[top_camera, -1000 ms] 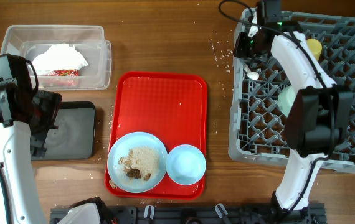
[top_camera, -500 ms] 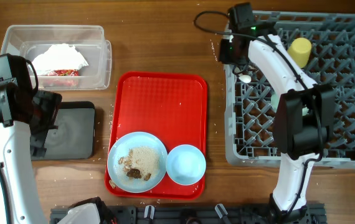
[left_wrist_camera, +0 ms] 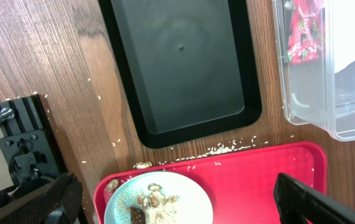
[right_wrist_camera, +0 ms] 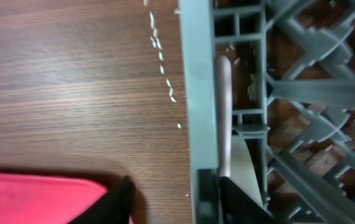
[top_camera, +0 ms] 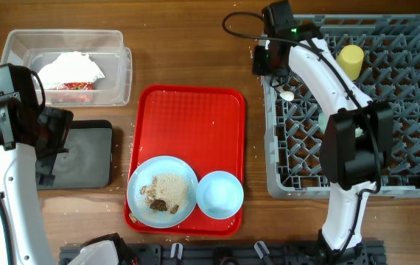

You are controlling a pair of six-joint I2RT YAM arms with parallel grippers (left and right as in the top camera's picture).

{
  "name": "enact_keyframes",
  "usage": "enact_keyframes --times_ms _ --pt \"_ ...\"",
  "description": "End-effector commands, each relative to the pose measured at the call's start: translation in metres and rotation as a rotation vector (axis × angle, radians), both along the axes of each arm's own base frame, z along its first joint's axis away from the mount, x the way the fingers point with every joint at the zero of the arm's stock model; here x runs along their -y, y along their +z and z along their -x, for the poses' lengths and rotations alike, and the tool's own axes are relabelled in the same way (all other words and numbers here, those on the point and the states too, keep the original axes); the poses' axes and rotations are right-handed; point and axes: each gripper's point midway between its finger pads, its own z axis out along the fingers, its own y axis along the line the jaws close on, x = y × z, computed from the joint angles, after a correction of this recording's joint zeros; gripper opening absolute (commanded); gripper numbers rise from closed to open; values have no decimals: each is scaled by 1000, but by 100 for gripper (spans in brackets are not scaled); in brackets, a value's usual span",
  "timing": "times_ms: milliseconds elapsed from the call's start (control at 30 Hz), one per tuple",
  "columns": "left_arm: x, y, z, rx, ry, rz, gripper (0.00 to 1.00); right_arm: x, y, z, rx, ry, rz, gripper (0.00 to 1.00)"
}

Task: Sort waste into correct bins and load items into the dishwasher rack
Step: 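Move the right gripper over the light-blue bowl on the red tray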

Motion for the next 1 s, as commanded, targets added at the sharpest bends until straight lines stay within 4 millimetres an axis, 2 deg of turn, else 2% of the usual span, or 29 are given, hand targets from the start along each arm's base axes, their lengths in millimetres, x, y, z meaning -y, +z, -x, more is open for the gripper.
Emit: enact_keyframes --times_ms 0,67,167,300,433,533,733,833,967 --pt "-3 1 3 0 23 -14 100 -11 69 -3 127 15 -60 61" --pt "-3 1 3 0 23 -14 100 -10 96 4 162 18 -77 67" --pt "-3 1 3 0 23 -14 100 -14 127 23 180 44 -127 68" --pt "-3 1 3 0 23 -14 100 -28 155 59 139 128 -232 67" --pt "-3 1 3 0 23 -14 100 -54 156 98 34 265 -309 64" --pt "-3 1 3 0 23 -13 100 -72 148 125 -36 327 -269 61" --pt "-3 1 3 0 23 -14 100 -103 142 158 -76 354 -172 63" --pt "-3 1 3 0 23 -14 100 -104 139 170 -85 342 -102 65" --pt "-3 1 3 0 23 -14 100 -97 134 191 -131 356 -7 67"
